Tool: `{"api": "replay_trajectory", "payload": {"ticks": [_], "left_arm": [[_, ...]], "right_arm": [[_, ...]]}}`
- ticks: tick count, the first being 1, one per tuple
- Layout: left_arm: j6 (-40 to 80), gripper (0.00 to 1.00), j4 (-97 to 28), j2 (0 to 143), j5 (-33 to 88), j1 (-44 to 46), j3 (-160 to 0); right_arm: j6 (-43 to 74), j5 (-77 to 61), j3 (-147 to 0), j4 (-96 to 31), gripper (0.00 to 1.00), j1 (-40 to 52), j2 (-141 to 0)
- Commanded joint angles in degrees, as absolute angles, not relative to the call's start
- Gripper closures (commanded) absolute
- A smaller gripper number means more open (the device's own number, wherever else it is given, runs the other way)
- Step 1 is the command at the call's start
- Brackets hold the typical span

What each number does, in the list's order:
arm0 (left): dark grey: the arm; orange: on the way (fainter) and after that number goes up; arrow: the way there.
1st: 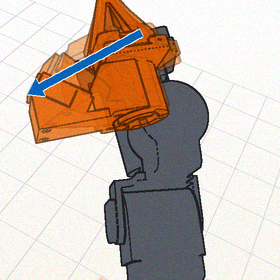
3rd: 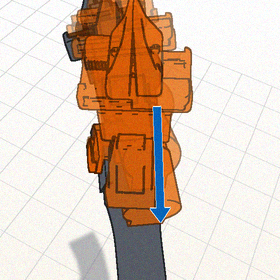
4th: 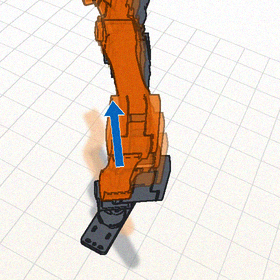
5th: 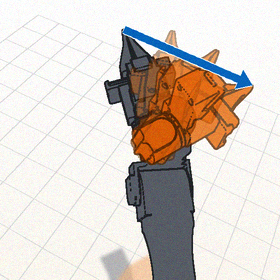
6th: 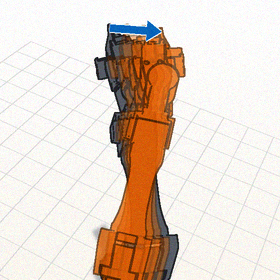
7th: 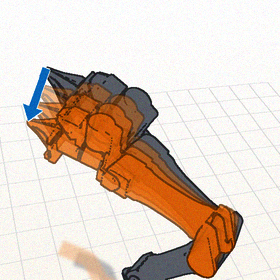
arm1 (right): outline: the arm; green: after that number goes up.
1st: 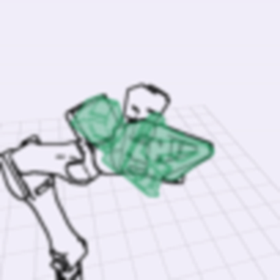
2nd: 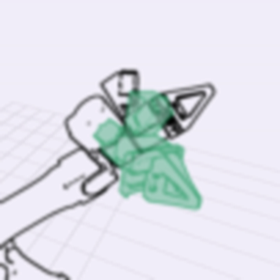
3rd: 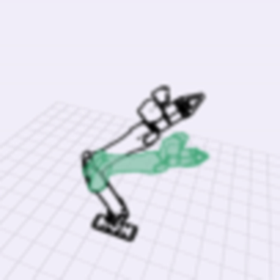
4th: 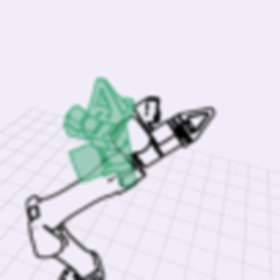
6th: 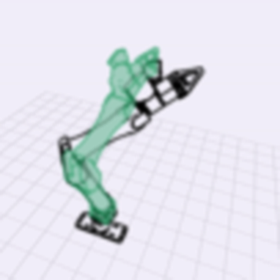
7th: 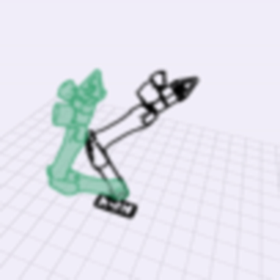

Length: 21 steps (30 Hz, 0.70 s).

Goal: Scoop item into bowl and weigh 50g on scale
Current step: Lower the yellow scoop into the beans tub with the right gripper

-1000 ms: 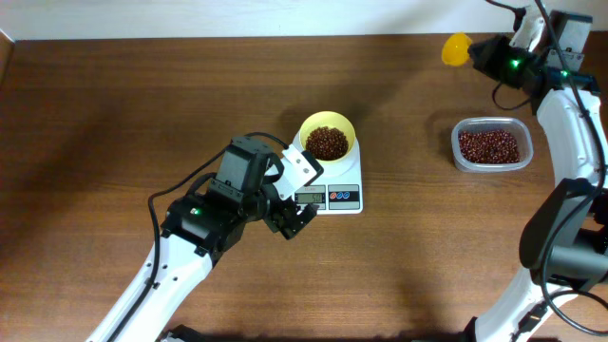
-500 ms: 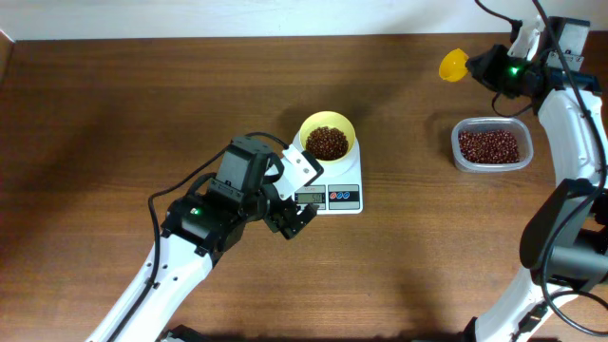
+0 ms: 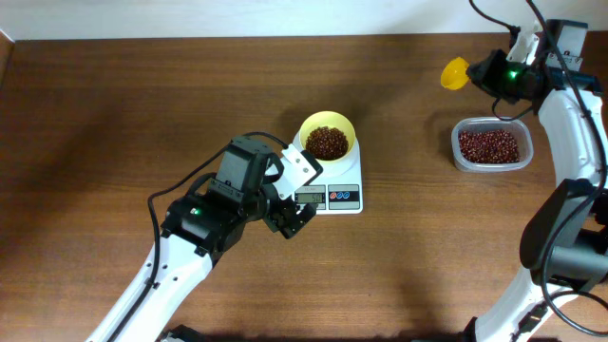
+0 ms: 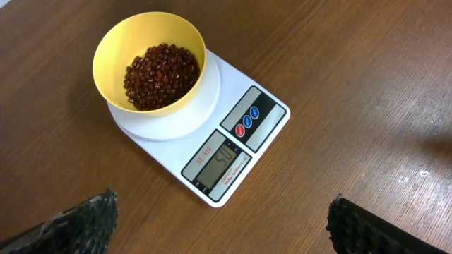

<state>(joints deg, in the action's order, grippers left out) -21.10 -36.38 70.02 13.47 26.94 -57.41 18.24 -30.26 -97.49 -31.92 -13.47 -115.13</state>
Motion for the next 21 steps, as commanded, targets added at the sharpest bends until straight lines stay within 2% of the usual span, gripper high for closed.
{"api": "replay_trajectory", "payload": {"ticks": [1,3,8,14,21], "left_arm": [[-21.98,0.01,-36.27,69.52,13.23,27.11,-57.25],[-21.98,0.01,-36.27,69.52,13.23,27.11,-57.25],[-21.98,0.01,-36.27,69.52,13.23,27.11,-57.25],[-21.98,0.01,-36.27,69.52,13.23,27.11,-57.25],[-21.98,0.01,-36.27,69.52,13.23,27.11,-57.25]], "right_arm": [[21.85,-31.66,-97.82,-32.97,0.96,-14.06,-113.80],[26.37,-30.76,-97.84,-35.48,0.96,-18.90,-111.59],[27.07,-21.91,-97.82,-47.57,0.96,-27.24,-102.76],[27.77,-21.76,-97.82,-54.76,0.96,-27.77,-92.90],[29.91,-23.18,-91.85,-57.32,0.96,-27.77,-92.95]]}}
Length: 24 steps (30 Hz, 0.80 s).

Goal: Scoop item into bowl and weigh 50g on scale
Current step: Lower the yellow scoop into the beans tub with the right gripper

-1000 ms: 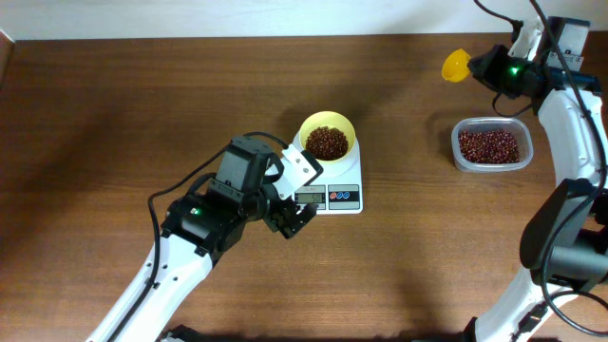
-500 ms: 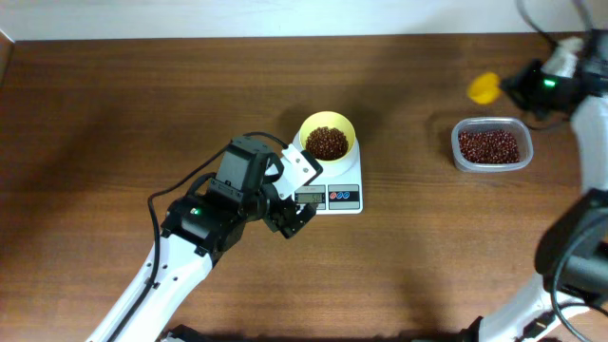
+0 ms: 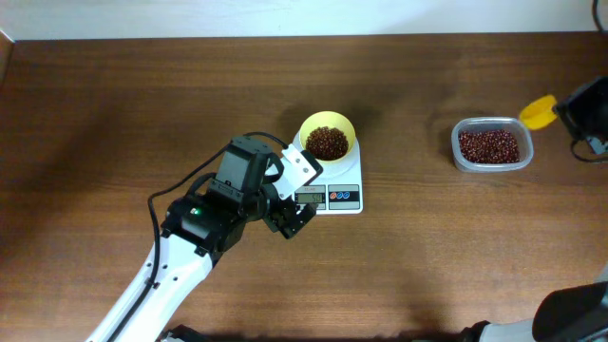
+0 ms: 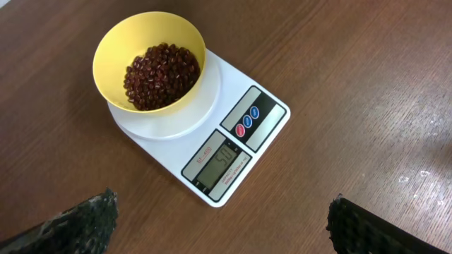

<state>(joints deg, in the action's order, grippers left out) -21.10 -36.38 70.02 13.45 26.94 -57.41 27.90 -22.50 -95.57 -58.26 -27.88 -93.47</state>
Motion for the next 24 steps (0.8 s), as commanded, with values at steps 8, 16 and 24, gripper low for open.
{"api": "replay_trajectory", "payload": {"ticks": [8,16,24], "left_arm": [[-21.98,0.01,-36.27,69.52,13.23,27.11,-57.25],[-21.98,0.01,-36.27,69.52,13.23,27.11,-57.25],[-21.98,0.01,-36.27,69.52,13.23,27.11,-57.25]], "right_arm": [[33.50,-26.52,-66.78,-38.61,0.96,-27.66,-83.11],[38.46,-31.53,-50.15,-14.46,0.96,-27.66,-81.03],[39.51,-31.22,-45.41,-6.13,0.96,-27.66,-81.03]]}}
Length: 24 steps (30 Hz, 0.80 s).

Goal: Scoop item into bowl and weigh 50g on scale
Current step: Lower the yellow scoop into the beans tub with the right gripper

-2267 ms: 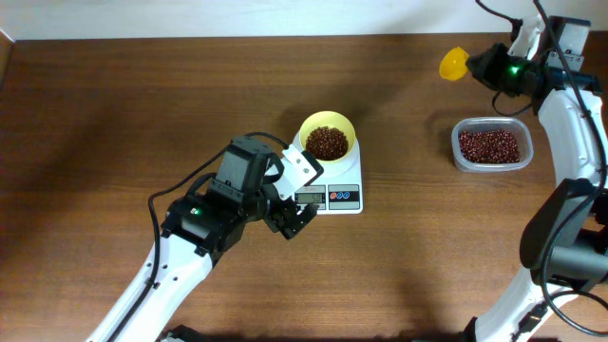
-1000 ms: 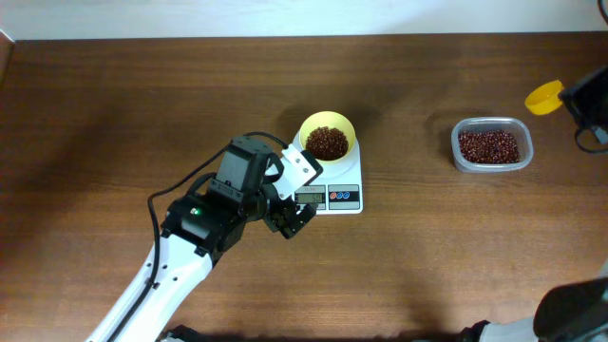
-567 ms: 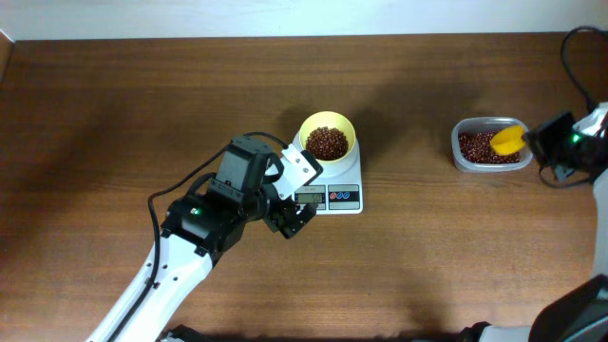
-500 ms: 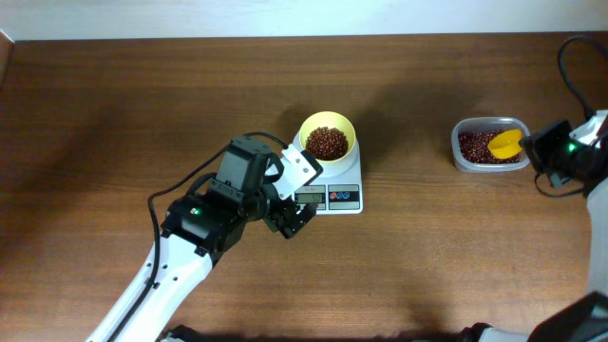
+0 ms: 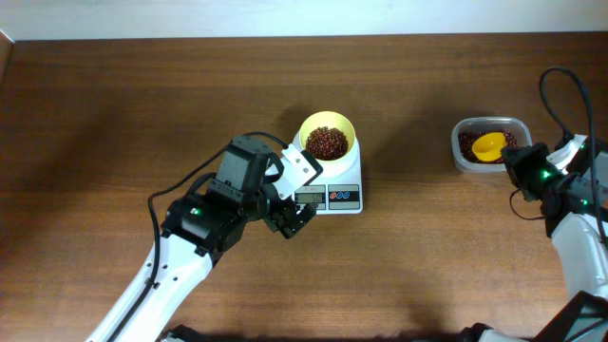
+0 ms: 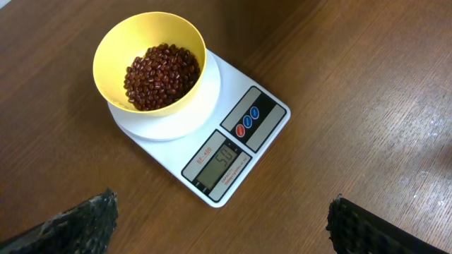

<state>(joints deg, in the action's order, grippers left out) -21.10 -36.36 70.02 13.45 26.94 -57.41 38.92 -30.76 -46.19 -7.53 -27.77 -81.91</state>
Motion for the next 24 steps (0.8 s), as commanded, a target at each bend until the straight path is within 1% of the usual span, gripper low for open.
{"api": "replay_trajectory", "payload": {"ticks": [1,15,24], "left_arm": [[-21.98,0.01,-36.27,69.52,13.23,27.11,-57.25],[-21.98,0.01,-36.27,69.52,13.23,27.11,-57.25],[-21.98,0.01,-36.27,69.52,13.23,27.11,-57.25]], "right_arm": [[39.51,-31.22,-45.41,-5.30,0.96,-27.66,-81.03],[39.51,-30.81,-45.36,-4.89,0.96,-27.66,-81.03],[41.21,-27.18,-41.93,-4.84,0.96,-27.66,-81.08]]}}
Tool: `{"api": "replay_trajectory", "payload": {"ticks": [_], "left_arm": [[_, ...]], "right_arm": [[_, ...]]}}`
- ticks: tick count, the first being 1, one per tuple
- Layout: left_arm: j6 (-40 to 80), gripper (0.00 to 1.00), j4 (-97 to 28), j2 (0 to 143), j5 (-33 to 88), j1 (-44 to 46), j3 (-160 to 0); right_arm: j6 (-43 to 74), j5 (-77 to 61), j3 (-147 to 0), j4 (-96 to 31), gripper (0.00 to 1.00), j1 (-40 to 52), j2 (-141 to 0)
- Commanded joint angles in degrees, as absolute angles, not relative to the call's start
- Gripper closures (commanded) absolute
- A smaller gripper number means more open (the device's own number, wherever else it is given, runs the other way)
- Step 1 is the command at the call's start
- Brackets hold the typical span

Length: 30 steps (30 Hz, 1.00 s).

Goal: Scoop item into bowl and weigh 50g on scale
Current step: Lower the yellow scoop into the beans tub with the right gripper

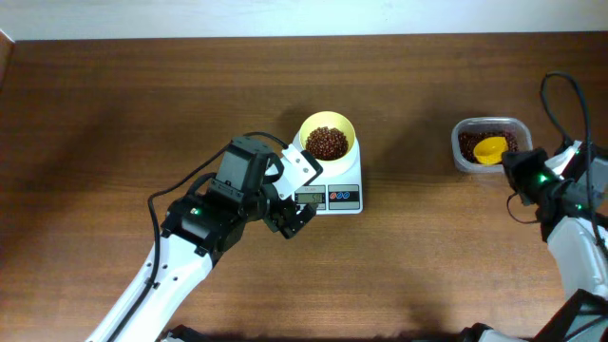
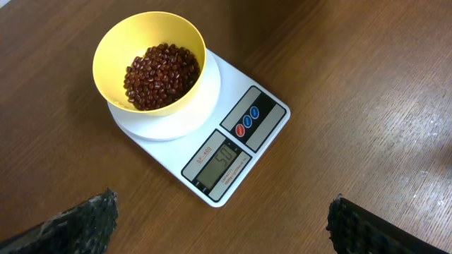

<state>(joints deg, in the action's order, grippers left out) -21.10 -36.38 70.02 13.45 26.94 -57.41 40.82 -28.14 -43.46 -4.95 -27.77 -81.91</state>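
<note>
The yellow bowl (image 1: 308, 125) of red beans (image 2: 161, 76) stands on the white scale (image 1: 344, 197), whose display (image 2: 219, 159) reads 50. My left gripper (image 2: 222, 229) hangs just in front of the scale, open, with nothing between its dark fingers (image 2: 85, 219). At the right, the yellow scoop (image 1: 490, 148) rests in the clear container (image 1: 460, 163) of beans. My right gripper (image 1: 521, 169) is at the container's near right corner, shut on the scoop's handle.
Brown wooden table (image 1: 114, 114) all round. The left arm (image 1: 190, 237) reaches in from the bottom left, and the right arm (image 1: 575, 237) with its cable comes in along the right edge.
The right gripper and the scoop have shifted very slightly to the right in the container. Bowl, scale reading and left gripper are unchanged.
My right gripper first held the scoop high at the back right, beyond the container. Then it was at the right edge beside the container. Then the scoop lay in the container, where it stays. The scale read 50 throughout and the left gripper stayed open.
</note>
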Motion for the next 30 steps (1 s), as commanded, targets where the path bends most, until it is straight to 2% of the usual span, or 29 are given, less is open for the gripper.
{"api": "replay_trajectory", "payload": {"ticks": [1,5,7,10,12,16,18,24,30], "left_arm": [[-21.98,0.01,-36.27,69.52,13.23,27.11,-57.25],[-21.98,0.01,-36.27,69.52,13.23,27.11,-57.25],[-21.98,0.01,-36.27,69.52,13.23,27.11,-57.25],[-21.98,0.01,-36.27,69.52,13.23,27.11,-57.25],[-21.98,0.01,-36.27,69.52,13.23,27.11,-57.25],[-21.98,0.01,-36.27,69.52,13.23,27.11,-57.25],[-21.98,0.01,-36.27,69.52,13.23,27.11,-57.25],[-21.98,0.01,-36.27,69.52,13.23,27.11,-57.25],[-21.98,0.01,-36.27,69.52,13.23,27.11,-57.25]], "right_arm": [[41.21,-27.35,-41.41,-4.91,0.96,-27.66,-81.08],[41.34,-27.14,-41.28,-6.85,0.96,-27.66,-81.08],[41.41,-27.18,-41.30,-7.51,0.92,-27.66,-81.08],[41.43,-27.83,-41.30,-7.49,0.56,-27.66,-81.08],[41.43,-27.86,-41.28,-7.51,0.43,-27.66,-81.08],[41.41,-28.08,-41.30,-7.53,0.35,-27.66,-81.08],[41.41,-28.29,-41.30,-8.10,0.24,-27.66,-81.08],[40.73,-28.25,-41.30,-11.53,0.01,-27.66,-81.08],[32.47,-28.32,-41.69,-14.81,0.01,-27.66,-80.97]]}}
